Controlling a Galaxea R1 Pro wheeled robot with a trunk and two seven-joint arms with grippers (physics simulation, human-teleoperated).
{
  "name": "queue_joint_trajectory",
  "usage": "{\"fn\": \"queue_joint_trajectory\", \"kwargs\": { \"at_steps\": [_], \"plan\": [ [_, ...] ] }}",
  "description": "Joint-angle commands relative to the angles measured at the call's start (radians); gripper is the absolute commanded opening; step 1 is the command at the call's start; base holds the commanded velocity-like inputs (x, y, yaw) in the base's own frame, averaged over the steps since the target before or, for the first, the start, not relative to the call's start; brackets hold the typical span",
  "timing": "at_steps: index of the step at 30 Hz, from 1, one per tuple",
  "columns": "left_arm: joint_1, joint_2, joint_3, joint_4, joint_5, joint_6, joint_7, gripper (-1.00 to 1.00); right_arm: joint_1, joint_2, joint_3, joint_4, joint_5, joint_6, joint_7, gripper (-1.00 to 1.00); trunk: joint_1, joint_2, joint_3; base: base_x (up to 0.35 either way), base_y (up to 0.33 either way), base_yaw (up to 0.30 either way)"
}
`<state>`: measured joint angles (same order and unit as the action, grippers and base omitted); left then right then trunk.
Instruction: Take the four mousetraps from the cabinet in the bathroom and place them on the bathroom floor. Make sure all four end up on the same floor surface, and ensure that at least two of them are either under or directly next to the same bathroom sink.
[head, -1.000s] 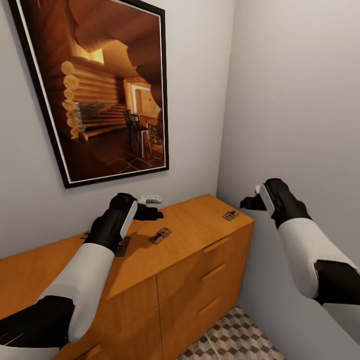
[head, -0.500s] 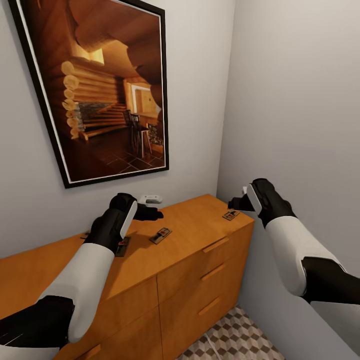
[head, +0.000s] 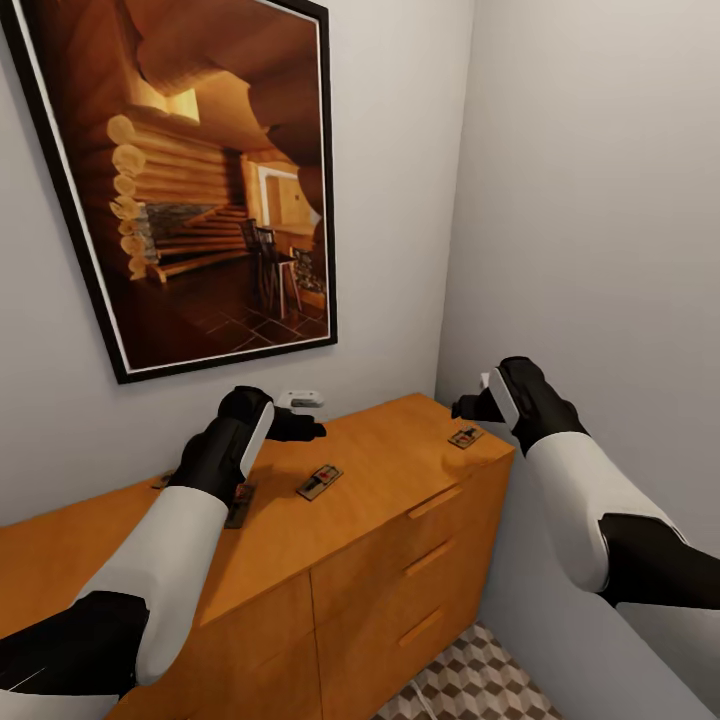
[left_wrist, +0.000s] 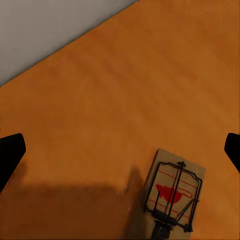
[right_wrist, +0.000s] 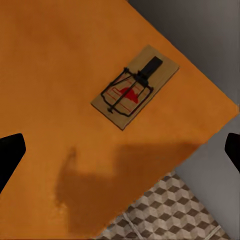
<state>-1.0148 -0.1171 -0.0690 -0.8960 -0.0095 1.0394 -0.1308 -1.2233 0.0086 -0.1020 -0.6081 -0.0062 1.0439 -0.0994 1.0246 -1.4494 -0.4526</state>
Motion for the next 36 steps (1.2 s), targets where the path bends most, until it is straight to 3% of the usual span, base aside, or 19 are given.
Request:
{"fn": "queue_joint_trajectory", "kwargs": {
  "at_steps": [1,25,36],
  "plan": [
    [-0.001,0.0,0.0,-0.001,-0.002,0.004,-0.003,1.0,-0.001,0.001,-0.004,-0.001,-0.001,0.003,-0.004,1.0,0.0,-0.001,-0.001,0.212,0.0,0.0],
    [-0.001,0.001,0.0,-0.002,-0.001,0.003,-0.003,1.0,-0.001,0.001,-0.009,0.004,0.0,0.003,-0.022,1.0,0.0,-0.001,-0.001,0.045,0.0,0.0],
    [-0.001,0.001,0.0,-0.001,0.0,0.003,-0.003,1.0,-0.001,0.001,-0.024,0.08,-0.008,0.003,-0.072,1.0,0.0,-0.001,-0.001,0.0,0.0,0.0]
  ]
}}
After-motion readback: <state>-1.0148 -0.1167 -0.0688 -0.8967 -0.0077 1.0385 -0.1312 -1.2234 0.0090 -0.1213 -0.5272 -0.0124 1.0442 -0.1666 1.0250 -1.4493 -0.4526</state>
